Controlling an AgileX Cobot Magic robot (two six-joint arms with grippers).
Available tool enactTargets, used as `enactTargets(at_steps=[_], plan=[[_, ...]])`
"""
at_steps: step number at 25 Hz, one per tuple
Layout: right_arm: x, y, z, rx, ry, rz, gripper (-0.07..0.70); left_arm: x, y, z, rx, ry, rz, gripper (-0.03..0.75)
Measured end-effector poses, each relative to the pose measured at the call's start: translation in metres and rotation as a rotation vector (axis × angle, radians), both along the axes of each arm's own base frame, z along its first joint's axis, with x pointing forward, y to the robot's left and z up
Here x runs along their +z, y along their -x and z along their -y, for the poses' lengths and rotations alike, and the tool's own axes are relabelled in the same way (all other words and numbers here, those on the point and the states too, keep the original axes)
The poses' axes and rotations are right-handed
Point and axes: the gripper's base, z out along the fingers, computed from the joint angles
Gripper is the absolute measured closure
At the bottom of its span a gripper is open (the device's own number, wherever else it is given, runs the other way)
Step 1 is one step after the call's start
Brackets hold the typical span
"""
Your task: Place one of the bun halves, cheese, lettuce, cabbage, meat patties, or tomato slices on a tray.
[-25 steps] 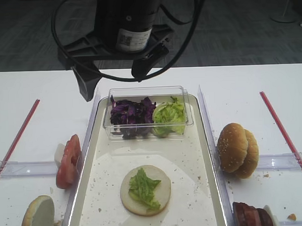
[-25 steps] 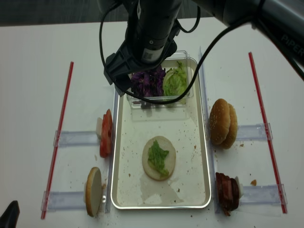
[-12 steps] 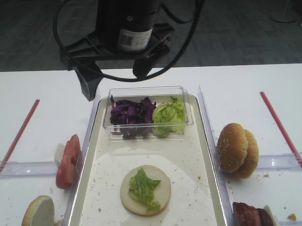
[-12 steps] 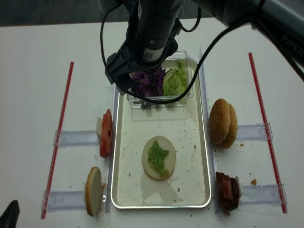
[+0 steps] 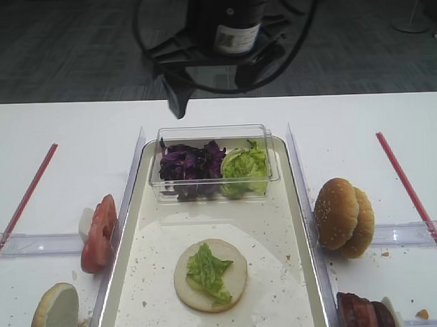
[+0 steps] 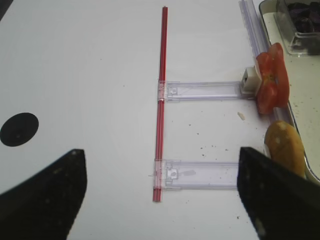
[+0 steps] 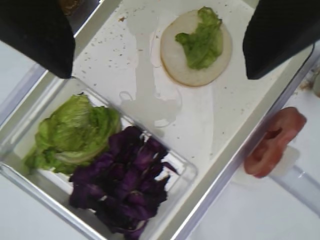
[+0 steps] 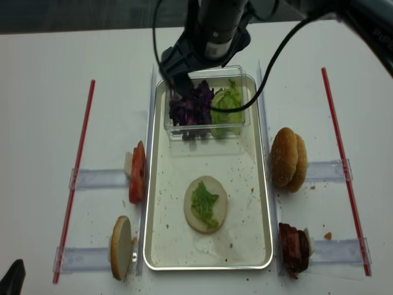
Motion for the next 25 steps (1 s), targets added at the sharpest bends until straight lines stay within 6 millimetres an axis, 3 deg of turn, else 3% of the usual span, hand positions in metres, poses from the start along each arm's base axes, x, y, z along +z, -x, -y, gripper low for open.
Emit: enactTargets(at_steps=[5, 9, 16, 20, 25], plan=[[0.000, -0.036, 0.051, -0.153, 0.006, 0.004, -0.060, 0.000, 0.000, 0.000, 0.000, 0.000, 0.000, 0.151], [0.000, -0.064, 0.106, -0.306, 0.012, 0.007, -0.060, 0.000, 0.000, 0.000, 0.000, 0.000, 0.000, 0.151], [0.000, -0.090, 0.200, -0.543, 0.031, 0.014, -0.060, 0.000, 0.000, 0.000, 0.000, 0.000, 0.000, 0.151], [0.000, -0.094, 0.234, -0.628, 0.033, 0.013, -0.060, 0.000, 0.000, 0.000, 0.000, 0.000, 0.000, 0.151], [0.000, -0.094, 0.243, -0.652, 0.027, 0.008, -0.060, 0.000, 0.000, 0.000, 0.000, 0.000, 0.000, 0.151]])
